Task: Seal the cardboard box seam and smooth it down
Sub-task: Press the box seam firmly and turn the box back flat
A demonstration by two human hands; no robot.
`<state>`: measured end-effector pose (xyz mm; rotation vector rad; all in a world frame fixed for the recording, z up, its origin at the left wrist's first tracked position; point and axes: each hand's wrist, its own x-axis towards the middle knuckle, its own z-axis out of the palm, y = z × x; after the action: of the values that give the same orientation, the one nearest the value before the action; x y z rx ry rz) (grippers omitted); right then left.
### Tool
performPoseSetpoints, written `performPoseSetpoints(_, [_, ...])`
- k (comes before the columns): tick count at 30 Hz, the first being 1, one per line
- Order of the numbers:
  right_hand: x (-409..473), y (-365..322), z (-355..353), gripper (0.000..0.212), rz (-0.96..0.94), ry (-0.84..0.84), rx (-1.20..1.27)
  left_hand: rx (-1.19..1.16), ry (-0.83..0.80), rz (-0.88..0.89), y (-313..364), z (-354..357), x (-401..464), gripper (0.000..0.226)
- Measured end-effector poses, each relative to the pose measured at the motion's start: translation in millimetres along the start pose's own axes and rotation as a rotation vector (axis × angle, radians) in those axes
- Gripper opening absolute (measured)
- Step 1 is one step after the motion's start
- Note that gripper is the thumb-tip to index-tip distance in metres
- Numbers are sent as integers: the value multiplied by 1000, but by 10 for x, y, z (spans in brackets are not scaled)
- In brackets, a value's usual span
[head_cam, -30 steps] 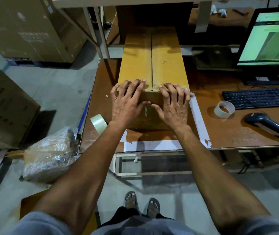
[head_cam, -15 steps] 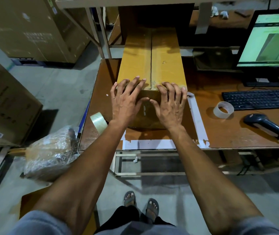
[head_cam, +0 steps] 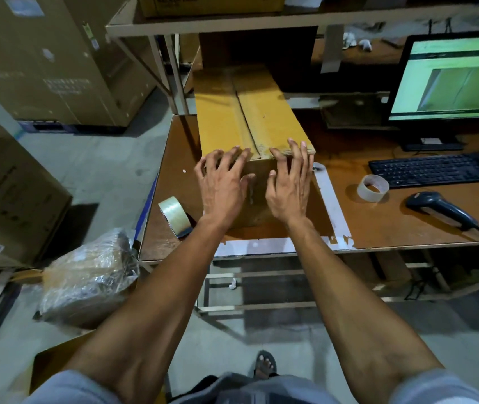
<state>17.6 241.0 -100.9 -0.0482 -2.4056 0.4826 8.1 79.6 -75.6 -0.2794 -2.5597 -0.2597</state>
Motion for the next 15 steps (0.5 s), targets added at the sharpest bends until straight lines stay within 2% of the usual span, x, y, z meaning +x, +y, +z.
performPoseSetpoints(4, [113, 98, -46, 61, 132, 13, 70, -154, 24, 51, 214, -110, -162, 52])
performPoseSetpoints(7, [159, 145, -114, 70, 357, 12, 202, -406, 1, 157, 219, -151, -218, 58])
performPoseSetpoints(9, [118, 65, -190, 73, 466, 43, 344, -582, -22, 135, 155, -210, -211, 65])
performPoseSetpoints(12, [-86, -201, -258, 84, 432, 87, 412, -589, -21, 90, -5, -266, -108, 69])
performPoseSetpoints(15, [-281, -406, -164, 104, 353, 31, 402, -577, -223, 132, -155, -263, 17, 64])
